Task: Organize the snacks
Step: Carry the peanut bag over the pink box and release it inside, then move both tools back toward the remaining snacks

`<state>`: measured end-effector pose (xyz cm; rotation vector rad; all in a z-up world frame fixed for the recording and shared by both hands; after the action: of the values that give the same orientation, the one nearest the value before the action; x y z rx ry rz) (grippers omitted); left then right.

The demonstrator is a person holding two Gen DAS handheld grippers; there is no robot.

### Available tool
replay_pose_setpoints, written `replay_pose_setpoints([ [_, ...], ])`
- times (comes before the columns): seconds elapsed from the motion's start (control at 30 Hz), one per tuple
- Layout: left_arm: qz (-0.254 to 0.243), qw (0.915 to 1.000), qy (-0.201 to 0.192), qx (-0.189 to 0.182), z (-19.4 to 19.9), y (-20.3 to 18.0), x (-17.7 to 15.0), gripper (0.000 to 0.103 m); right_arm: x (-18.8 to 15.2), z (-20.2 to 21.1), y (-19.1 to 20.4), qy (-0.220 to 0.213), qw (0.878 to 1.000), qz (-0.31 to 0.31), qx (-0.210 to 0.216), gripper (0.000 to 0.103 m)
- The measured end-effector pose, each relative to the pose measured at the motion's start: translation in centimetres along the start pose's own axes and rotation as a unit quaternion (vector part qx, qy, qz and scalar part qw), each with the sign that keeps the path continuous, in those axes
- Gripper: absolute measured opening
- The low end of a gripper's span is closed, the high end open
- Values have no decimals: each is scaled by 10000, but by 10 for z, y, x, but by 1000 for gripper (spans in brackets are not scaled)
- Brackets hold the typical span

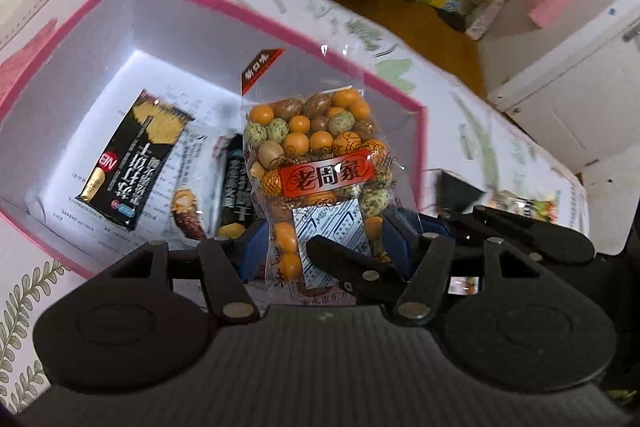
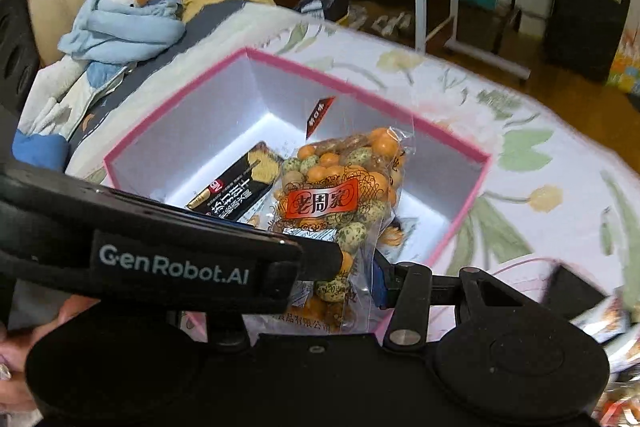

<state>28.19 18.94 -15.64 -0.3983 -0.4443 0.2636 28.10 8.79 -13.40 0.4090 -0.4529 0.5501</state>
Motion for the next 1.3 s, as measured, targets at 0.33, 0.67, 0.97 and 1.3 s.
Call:
replay_pose_setpoints([
  [0.33, -155, 9996, -35, 224, -6, 1, -7, 62, -6, 7, 11, -94, 9978, 401, -512, 67],
  [0.67, -479, 9975, -407, 334, 55, -14, -25, 62, -22, 58, 23, -51, 9958, 573, -717, 68],
  [0.97, -1184, 9912, -550, 212, 115, -51, -54, 63, -44, 121, 32, -87, 9943, 697, -807, 68],
  [1.3, -1964, 9781, -625, -288, 144, -114, -82, 64, -72, 214, -31, -394, 9961, 30, -786, 69],
])
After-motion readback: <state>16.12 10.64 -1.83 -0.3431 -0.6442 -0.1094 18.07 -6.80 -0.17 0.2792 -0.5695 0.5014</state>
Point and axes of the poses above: each gripper's, at about its wrist camera, not at the fingertips, and z roughly against the way its jaws point, y to its left, x to its top, the point moved 4 cm from there along -z, roughly the way its jaws point, and after that the axes turned 1 degree about -x, right-handed, at the moved point
